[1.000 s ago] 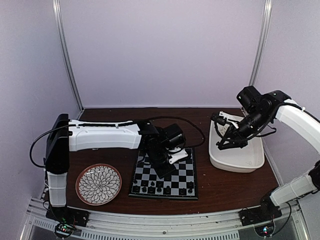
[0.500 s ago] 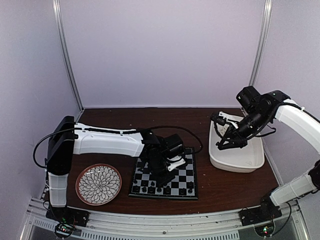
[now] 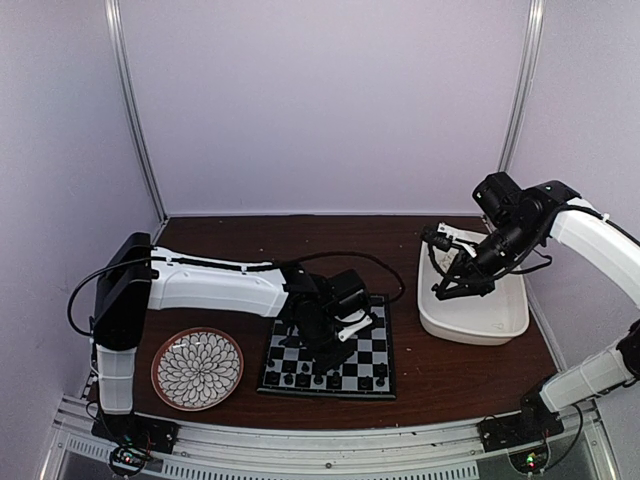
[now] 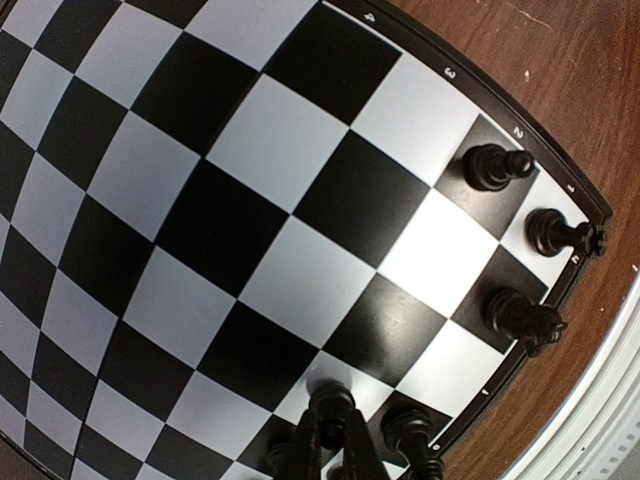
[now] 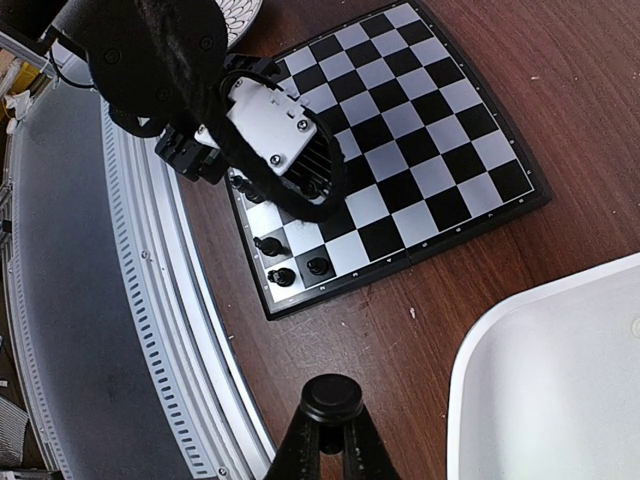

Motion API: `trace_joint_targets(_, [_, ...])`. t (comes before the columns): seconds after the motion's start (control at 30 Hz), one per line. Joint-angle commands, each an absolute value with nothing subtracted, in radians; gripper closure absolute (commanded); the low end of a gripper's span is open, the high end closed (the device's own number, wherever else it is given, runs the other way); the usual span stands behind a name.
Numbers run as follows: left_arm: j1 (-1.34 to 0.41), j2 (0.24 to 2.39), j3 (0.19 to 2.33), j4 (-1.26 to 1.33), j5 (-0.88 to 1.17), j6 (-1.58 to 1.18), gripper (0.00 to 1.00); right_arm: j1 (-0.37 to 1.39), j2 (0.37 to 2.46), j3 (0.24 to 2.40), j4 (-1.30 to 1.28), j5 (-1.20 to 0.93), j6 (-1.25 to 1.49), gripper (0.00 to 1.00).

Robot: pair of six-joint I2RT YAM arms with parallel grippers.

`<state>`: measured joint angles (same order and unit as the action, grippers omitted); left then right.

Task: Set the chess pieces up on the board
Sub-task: Place the pawn on d7.

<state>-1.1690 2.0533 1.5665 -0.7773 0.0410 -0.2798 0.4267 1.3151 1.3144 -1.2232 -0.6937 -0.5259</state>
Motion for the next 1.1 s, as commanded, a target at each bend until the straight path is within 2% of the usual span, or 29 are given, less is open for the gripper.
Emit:
trace_joint_targets(0.0, [-1.172, 2.031, 1.556, -0.744, 0.045, -0.291, 0.98, 0.422, 1.325, 1.32, -1.226, -0.686, -0.529, 0.95])
trace_joint_targets(0.33, [-1.172, 2.034, 1.563, -0.75, 0.066, -0.291, 0.98, 0.423, 1.329, 1.322, -1.227, -0.688, -0.53, 0.95])
trace_joint_targets(0.57, [-1.171, 2.037, 1.574, -0.764, 0.063, -0.295, 0.86, 0.423, 1.325, 1.317, -1.226, -0.687, -0.531, 0.95])
trace_joint_targets(0.93, [-1.171, 2.0, 1.591, -0.781, 0.016, -0.278, 0.86, 0.423, 1.324, 1.321, -1.23, -0.687, -0.531, 0.95])
trace_joint_targets(1.07, [-1.165, 1.938, 1.62, -0.783, -0.049, -0.245, 0.81, 0.422, 1.327, 1.336, -1.235, -0.691, -0.531, 0.95])
